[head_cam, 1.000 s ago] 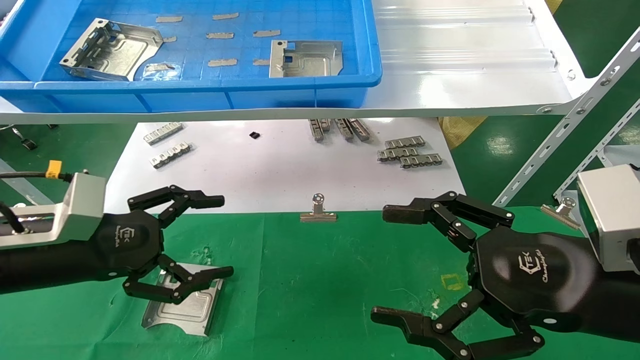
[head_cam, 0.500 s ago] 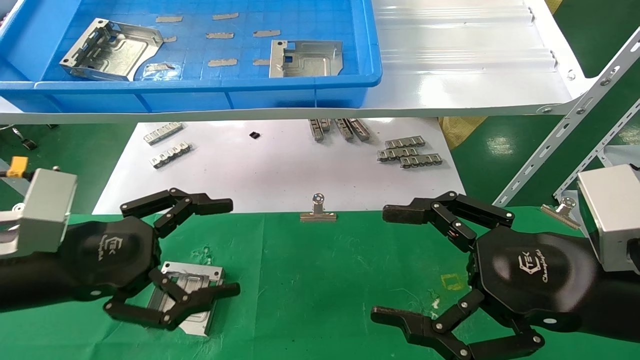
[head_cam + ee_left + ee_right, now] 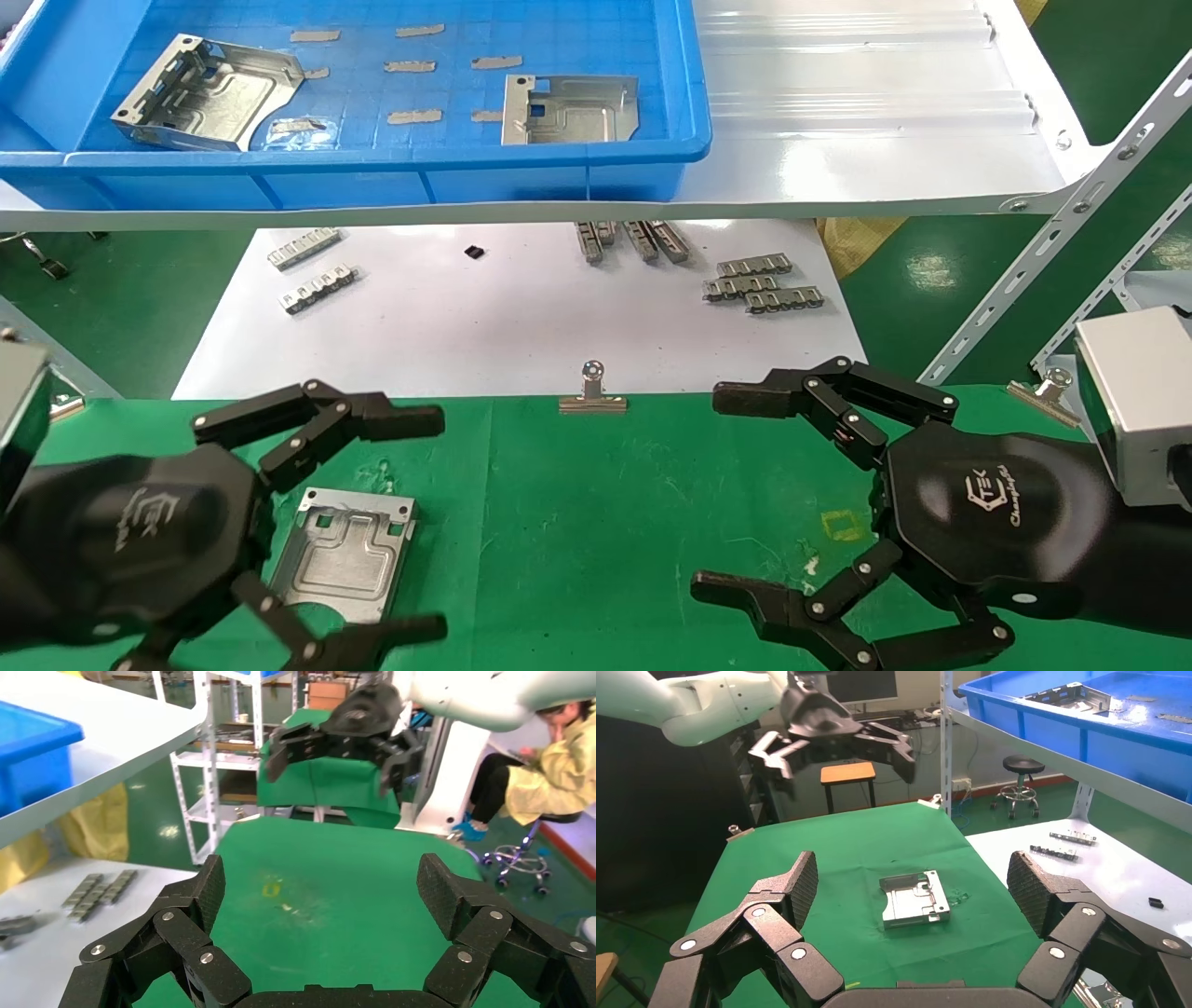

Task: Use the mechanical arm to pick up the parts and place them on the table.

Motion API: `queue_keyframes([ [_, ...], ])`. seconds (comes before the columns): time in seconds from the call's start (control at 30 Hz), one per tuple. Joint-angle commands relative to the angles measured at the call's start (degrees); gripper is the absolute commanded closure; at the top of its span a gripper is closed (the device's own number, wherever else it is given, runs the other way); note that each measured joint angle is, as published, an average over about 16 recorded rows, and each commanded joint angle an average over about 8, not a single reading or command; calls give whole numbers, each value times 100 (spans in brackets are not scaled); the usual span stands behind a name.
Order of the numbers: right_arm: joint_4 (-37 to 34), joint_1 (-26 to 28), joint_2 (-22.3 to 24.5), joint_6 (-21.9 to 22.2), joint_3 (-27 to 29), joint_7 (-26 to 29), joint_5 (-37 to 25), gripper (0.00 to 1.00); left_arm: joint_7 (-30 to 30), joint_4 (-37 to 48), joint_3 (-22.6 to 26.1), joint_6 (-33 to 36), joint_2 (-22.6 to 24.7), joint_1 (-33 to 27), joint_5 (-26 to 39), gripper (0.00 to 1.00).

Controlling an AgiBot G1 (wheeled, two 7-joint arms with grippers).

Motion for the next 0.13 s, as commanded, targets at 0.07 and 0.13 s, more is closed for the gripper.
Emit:
queue_keyframes([
  [0.07,-1,-1,0,0,0,0,0,0,-183,-268,-189,-18,-48,151,-31,0],
  [0.13,-1,-1,0,1,0,0,0,0,-229,-348,-245,-22,-61,197,-42,0],
])
